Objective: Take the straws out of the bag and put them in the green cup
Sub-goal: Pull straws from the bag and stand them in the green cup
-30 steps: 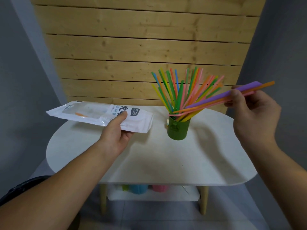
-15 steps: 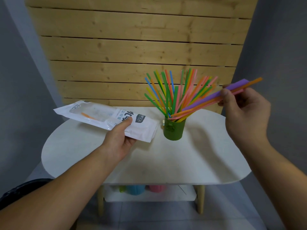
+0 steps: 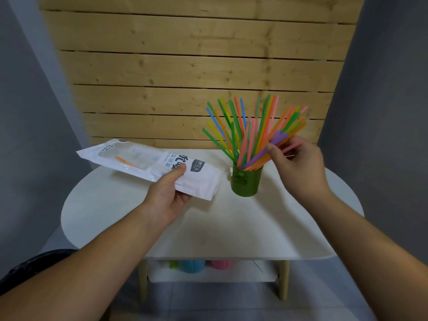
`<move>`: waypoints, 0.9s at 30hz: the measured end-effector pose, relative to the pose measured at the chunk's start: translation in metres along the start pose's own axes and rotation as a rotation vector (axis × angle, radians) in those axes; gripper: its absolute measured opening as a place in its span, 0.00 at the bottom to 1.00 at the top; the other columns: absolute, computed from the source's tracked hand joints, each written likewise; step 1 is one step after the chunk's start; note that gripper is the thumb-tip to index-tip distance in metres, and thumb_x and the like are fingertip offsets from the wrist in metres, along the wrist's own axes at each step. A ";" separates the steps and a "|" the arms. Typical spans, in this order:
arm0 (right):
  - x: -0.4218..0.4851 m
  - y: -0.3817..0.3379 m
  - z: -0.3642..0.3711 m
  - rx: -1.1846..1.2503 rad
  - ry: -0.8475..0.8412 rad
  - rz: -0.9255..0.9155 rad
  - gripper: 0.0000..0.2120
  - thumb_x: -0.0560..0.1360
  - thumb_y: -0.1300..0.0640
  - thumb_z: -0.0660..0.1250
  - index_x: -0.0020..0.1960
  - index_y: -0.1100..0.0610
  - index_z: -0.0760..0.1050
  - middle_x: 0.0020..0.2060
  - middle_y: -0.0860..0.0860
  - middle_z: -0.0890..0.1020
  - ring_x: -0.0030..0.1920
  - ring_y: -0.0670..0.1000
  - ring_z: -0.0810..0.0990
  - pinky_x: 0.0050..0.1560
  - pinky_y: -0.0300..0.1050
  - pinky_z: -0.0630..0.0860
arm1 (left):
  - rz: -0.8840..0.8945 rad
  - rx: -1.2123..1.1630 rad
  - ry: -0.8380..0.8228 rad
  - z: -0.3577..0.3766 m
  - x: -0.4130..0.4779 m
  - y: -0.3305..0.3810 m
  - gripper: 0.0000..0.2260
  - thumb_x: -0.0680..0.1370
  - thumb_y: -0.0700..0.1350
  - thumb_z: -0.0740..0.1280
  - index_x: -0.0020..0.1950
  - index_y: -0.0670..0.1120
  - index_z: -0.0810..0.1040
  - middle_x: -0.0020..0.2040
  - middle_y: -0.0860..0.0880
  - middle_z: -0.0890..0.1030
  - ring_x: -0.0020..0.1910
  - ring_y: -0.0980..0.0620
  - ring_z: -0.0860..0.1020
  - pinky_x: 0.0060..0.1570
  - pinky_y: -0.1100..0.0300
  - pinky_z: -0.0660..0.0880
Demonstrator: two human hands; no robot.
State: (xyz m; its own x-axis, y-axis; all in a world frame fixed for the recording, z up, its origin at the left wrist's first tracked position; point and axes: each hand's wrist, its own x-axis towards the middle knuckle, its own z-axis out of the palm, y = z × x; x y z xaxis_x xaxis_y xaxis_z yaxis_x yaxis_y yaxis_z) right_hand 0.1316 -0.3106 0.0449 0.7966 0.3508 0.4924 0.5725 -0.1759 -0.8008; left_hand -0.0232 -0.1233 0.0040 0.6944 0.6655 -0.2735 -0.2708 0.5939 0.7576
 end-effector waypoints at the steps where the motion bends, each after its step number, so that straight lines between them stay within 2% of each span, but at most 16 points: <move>1: 0.001 0.003 0.004 -0.007 -0.013 0.020 0.06 0.76 0.55 0.71 0.46 0.59 0.81 0.40 0.54 0.84 0.40 0.50 0.80 0.41 0.41 0.77 | 0.000 -0.002 -0.003 0.000 0.000 0.000 0.15 0.80 0.40 0.69 0.67 0.44 0.78 0.47 0.48 0.88 0.42 0.53 0.87 0.42 0.56 0.85; 6: 0.006 0.015 0.019 -0.093 -0.072 0.053 0.08 0.76 0.52 0.70 0.45 0.57 0.81 0.39 0.53 0.85 0.41 0.52 0.82 0.46 0.54 0.80 | -0.005 -0.001 -0.009 -0.002 0.001 0.002 0.12 0.80 0.40 0.69 0.63 0.44 0.79 0.46 0.48 0.88 0.41 0.53 0.87 0.41 0.57 0.85; 12: 0.016 0.013 0.018 -0.075 -0.077 0.044 0.09 0.79 0.53 0.67 0.48 0.58 0.80 0.38 0.54 0.84 0.40 0.53 0.83 0.45 0.58 0.81 | -0.003 -0.011 -0.005 -0.005 0.003 0.005 0.09 0.79 0.40 0.69 0.60 0.45 0.80 0.46 0.48 0.88 0.42 0.53 0.87 0.42 0.57 0.84; 16: 0.020 0.021 0.017 -0.054 -0.136 0.101 0.07 0.77 0.54 0.69 0.47 0.58 0.80 0.40 0.56 0.84 0.42 0.57 0.83 0.47 0.61 0.81 | -0.007 0.000 -0.017 -0.005 0.003 0.005 0.08 0.79 0.40 0.70 0.58 0.45 0.81 0.47 0.48 0.88 0.42 0.53 0.87 0.44 0.57 0.84; 18: 0.018 0.025 0.019 -0.006 -0.156 0.134 0.03 0.76 0.56 0.71 0.45 0.54 0.81 0.41 0.56 0.85 0.44 0.57 0.84 0.49 0.61 0.82 | -0.006 0.004 -0.026 -0.005 0.003 0.005 0.08 0.79 0.40 0.70 0.58 0.45 0.81 0.48 0.48 0.88 0.44 0.52 0.87 0.44 0.56 0.84; 20: 0.016 0.026 0.019 0.049 -0.159 0.166 0.02 0.75 0.58 0.72 0.45 0.52 0.81 0.43 0.55 0.85 0.47 0.57 0.84 0.50 0.57 0.83 | 0.007 0.003 -0.039 -0.004 0.001 0.005 0.08 0.79 0.40 0.70 0.58 0.46 0.81 0.49 0.48 0.88 0.44 0.52 0.87 0.43 0.56 0.85; 22: 0.012 0.027 0.017 0.078 -0.164 0.191 0.04 0.74 0.59 0.73 0.48 0.54 0.81 0.44 0.57 0.85 0.47 0.57 0.84 0.49 0.56 0.83 | 0.031 0.006 -0.055 -0.004 0.001 0.005 0.10 0.79 0.39 0.70 0.60 0.46 0.81 0.51 0.48 0.88 0.46 0.51 0.87 0.43 0.55 0.85; 24: 0.007 0.028 0.014 0.024 -0.148 0.229 0.10 0.71 0.57 0.76 0.49 0.57 0.79 0.42 0.56 0.84 0.43 0.55 0.84 0.48 0.59 0.83 | 0.054 0.009 -0.066 -0.003 0.000 0.006 0.12 0.79 0.39 0.70 0.62 0.46 0.80 0.52 0.47 0.88 0.47 0.51 0.87 0.42 0.56 0.84; 27: -0.008 0.022 0.007 -0.037 -0.159 0.461 0.19 0.71 0.51 0.77 0.49 0.60 0.71 0.37 0.56 0.80 0.37 0.57 0.82 0.48 0.62 0.82 | 0.092 0.006 -0.069 -0.003 0.000 0.007 0.15 0.78 0.38 0.70 0.66 0.44 0.79 0.56 0.46 0.87 0.50 0.50 0.86 0.44 0.55 0.84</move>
State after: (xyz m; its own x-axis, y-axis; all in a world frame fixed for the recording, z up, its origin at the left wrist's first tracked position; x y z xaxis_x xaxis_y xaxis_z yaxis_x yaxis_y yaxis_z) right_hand 0.1361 -0.3106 0.0205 0.9307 0.3646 0.0285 0.1758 -0.3776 -0.9091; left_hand -0.0270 -0.1175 0.0079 0.7110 0.6843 -0.1619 -0.3311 0.5289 0.7814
